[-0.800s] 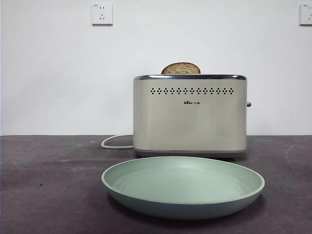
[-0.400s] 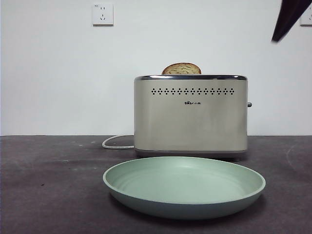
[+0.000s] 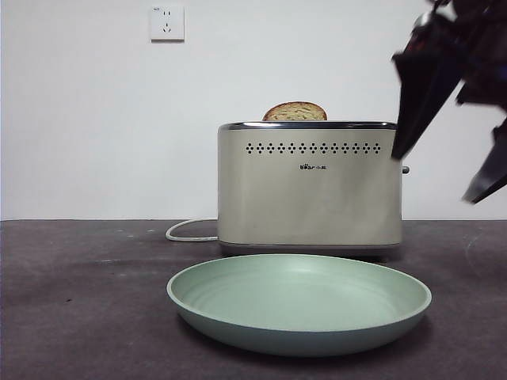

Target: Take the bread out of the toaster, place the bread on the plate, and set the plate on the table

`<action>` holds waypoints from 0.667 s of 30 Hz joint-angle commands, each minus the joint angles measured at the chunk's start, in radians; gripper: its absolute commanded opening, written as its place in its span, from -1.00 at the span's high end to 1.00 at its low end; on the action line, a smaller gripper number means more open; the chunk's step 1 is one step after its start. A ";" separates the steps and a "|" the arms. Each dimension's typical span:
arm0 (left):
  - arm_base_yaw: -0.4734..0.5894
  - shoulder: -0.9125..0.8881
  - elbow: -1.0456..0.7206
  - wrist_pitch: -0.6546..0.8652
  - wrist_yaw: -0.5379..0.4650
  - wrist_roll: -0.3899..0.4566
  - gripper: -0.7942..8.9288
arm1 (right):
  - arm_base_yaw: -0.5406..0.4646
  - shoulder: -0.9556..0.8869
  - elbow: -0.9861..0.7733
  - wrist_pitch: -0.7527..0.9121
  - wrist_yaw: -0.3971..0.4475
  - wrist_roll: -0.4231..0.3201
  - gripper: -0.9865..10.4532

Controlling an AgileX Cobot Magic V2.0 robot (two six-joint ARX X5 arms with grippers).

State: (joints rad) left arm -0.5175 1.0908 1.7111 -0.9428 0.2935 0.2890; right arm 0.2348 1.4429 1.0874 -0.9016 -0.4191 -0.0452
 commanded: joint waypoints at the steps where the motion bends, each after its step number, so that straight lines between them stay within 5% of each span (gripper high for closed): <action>1: 0.001 -0.043 -0.089 0.012 -0.004 0.008 0.85 | 0.023 0.043 0.002 0.016 0.000 -0.004 -0.04; 8: 0.001 -0.218 -0.437 0.147 -0.003 -0.094 0.85 | 0.058 0.137 0.002 0.047 0.002 -0.003 -0.03; 12: 0.000 -0.300 -0.588 0.194 0.002 -0.160 0.85 | 0.076 0.187 0.001 0.077 0.002 -0.003 0.14; 20: -0.013 -0.385 -0.692 0.207 0.003 -0.215 0.85 | 0.115 0.291 -0.001 0.153 0.002 0.012 0.17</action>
State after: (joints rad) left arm -0.5255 0.7116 1.0229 -0.7551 0.2947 0.0937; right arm 0.3466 1.7180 1.0882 -0.7536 -0.4175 -0.0399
